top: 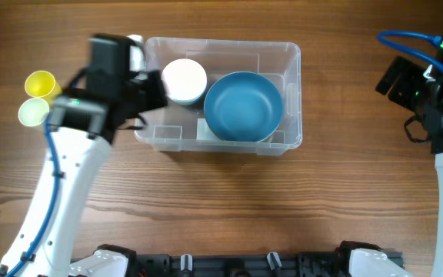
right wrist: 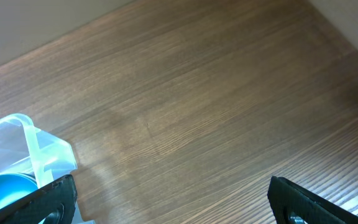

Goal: Pack container
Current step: 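Carry the pink cup into the box beside the bowls and release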

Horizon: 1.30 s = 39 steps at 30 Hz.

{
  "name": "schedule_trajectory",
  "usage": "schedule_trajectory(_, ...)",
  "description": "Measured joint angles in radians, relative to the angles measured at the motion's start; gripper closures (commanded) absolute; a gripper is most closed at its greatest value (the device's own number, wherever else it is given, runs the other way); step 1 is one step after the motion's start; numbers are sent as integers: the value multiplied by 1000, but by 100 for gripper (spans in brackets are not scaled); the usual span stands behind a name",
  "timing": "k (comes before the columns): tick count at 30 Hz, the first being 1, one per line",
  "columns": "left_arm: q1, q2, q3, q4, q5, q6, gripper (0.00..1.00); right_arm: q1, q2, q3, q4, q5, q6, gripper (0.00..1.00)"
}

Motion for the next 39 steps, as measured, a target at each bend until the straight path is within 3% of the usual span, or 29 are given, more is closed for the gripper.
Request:
schedule_trajectory(9,-259,66,0,0,-187,0,96,0,0,0,0,0,0,0)
schedule_trajectory(21,-262,242,0,2,-242,0,89,0,0,0,0,0,0,0)
schedule_trajectory(25,-259,270,0,3,-245,0,89,0,0,0,0,0,0,0)
schedule_trajectory(28,-259,292,0,17,-247,0,96,0,0,0,0,0,0,1)
schedule_trajectory(39,-259,307,0,26,-291,0,96,0,0,0,0,0,0,0)
